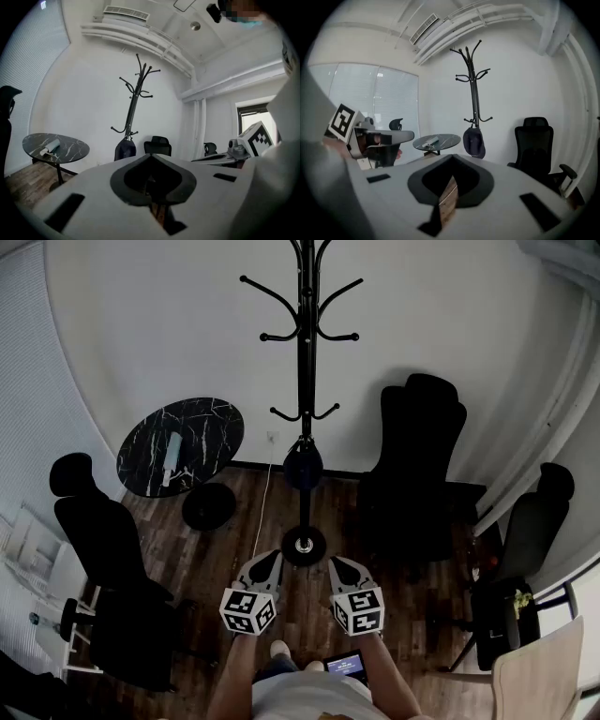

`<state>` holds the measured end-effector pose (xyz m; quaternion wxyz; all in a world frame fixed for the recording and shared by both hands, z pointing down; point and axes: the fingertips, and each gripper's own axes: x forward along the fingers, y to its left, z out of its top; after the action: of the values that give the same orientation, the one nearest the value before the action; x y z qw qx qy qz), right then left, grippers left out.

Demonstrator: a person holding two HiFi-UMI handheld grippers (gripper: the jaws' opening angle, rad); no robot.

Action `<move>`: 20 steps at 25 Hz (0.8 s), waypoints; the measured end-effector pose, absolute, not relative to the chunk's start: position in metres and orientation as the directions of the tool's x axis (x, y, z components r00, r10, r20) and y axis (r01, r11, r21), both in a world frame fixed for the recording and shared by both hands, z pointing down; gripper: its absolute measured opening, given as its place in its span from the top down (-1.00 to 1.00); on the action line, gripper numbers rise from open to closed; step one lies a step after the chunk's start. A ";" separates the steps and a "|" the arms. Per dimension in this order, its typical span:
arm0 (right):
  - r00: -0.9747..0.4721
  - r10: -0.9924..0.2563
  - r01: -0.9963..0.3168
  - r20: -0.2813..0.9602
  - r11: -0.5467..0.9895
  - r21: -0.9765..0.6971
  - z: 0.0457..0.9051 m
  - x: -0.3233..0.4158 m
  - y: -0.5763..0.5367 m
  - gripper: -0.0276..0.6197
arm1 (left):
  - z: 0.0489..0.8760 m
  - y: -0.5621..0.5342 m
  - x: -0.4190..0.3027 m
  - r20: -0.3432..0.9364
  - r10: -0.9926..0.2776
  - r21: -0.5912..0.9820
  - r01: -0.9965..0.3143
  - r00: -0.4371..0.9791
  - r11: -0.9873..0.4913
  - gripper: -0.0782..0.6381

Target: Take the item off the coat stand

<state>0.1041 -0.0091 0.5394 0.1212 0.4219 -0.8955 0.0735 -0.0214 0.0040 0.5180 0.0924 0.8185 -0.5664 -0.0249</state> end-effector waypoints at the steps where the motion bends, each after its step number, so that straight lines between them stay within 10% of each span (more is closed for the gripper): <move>1: -0.615 -0.738 -0.774 0.279 0.633 -0.030 0.540 0.104 -0.009 0.88 | 0.517 0.003 -0.019 0.064 -0.926 0.183 -0.917 0.371 -0.354 0.72; 20: -0.632 -0.735 -0.770 0.247 0.632 -0.087 0.540 0.110 0.003 0.88 | 0.517 0.021 -0.018 0.096 -0.946 -0.040 -0.948 0.311 -0.316 0.73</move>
<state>0.1099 0.0025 0.5396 0.0946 0.4186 -0.8985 0.0923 -0.0181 0.0213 0.5174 0.0118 0.8095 -0.5847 0.0508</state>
